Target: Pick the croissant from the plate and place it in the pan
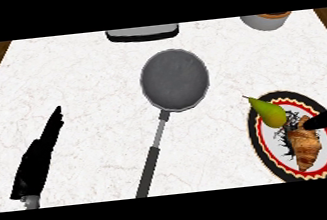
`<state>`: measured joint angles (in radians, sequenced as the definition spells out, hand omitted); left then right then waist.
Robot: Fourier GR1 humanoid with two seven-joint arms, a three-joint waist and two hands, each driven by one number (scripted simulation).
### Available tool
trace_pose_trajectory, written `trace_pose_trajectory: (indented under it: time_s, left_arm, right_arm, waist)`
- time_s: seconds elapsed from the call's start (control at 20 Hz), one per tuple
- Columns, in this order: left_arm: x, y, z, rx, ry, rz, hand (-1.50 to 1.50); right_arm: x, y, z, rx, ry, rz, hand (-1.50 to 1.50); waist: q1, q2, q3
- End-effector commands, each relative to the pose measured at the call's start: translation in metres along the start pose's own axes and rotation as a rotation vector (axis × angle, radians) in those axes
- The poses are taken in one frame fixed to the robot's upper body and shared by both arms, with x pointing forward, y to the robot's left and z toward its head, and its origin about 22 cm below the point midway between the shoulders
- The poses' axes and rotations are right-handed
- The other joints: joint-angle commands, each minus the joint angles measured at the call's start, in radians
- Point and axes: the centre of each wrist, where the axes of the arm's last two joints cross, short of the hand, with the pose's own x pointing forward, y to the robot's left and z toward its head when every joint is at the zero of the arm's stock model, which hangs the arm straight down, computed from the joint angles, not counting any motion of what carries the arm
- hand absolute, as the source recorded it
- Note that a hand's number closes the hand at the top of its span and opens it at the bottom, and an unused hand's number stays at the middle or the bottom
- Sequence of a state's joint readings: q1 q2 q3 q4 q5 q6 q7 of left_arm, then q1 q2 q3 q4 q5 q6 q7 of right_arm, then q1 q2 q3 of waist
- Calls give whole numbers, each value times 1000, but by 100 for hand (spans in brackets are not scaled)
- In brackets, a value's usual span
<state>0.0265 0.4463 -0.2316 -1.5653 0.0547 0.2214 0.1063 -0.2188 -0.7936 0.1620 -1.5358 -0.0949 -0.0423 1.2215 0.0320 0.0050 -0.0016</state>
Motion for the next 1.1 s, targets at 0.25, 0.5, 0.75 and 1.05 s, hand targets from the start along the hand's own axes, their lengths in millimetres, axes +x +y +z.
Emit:
trace_pose_trajectory:
  time_s: [0.25, 0.5, 0.75, 1.05]
  left_arm:
    - [-1, 0, 12, 0, 13, 1, 0]
    - [-8, 3, 2, 8, 19, -7, 0]
    - [1, -6, 7, -2, 36, 10, 0]
    - [2, 0, 12, 9, 17, 7, 0]
  right_arm:
    - [31, 28, -13, 83, 245, 96, -150]
    - [31, 19, -23, 91, 291, 120, -150]
    - [24, 27, -37, 88, 330, 129, -150]
    - [10, 58, -47, 144, 347, 149, -150]
  waist:
    - [2, -3, 0]
    - [-16, -2, 0]
    - [-19, -4, 1]
    - [-22, -5, 1]
